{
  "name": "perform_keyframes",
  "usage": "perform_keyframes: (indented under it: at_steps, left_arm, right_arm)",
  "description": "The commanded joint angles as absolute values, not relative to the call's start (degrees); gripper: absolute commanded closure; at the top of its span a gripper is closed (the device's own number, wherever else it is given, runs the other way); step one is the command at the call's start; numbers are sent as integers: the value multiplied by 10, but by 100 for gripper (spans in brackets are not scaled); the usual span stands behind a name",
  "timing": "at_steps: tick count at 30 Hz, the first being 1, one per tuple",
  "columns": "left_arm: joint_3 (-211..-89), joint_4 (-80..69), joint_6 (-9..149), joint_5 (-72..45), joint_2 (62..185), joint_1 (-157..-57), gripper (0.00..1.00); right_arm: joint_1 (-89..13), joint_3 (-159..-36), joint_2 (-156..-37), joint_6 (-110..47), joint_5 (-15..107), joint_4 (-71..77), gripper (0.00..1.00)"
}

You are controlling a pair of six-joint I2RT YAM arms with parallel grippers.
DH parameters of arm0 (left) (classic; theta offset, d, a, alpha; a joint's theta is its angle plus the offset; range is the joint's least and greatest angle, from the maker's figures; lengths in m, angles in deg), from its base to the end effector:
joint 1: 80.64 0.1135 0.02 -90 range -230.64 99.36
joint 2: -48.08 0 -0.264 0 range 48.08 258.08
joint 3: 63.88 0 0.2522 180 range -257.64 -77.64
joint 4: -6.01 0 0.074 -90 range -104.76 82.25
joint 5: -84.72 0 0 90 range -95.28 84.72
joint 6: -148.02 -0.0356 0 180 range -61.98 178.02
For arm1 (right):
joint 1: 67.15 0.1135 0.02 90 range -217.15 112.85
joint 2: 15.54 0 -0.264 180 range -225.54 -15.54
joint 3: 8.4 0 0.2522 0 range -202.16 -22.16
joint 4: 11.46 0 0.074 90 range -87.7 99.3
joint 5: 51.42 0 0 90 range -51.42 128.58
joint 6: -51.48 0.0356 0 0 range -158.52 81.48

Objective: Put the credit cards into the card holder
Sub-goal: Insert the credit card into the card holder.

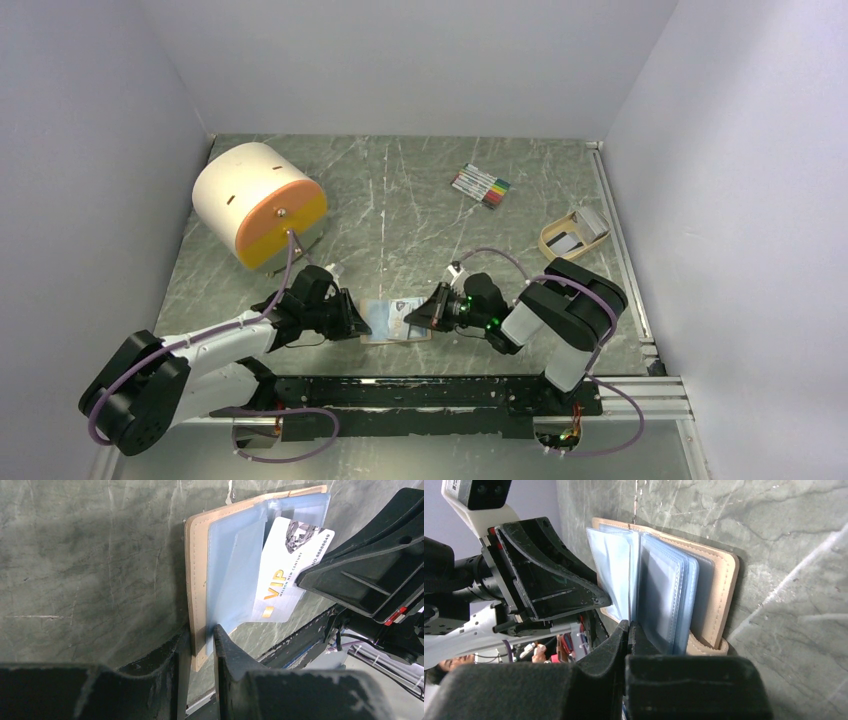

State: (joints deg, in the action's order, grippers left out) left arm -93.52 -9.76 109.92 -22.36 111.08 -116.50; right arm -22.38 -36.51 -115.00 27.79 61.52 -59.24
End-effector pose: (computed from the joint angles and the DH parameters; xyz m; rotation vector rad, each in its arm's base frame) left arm 0.1410 -0.1148 0.1283 -0.2236 2.6535 -0.9744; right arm 0.1620 0.1802 0.0923 0.1315 2.3508 1.5280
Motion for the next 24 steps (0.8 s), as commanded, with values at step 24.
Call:
perform_keyframes:
  at_steps: [24]
  left_arm:
    - [-942, -90, 1102, -215, 1111, -1169, 73]
  right_arm:
    - [-215, -351, -1254, 334, 641, -746, 97]
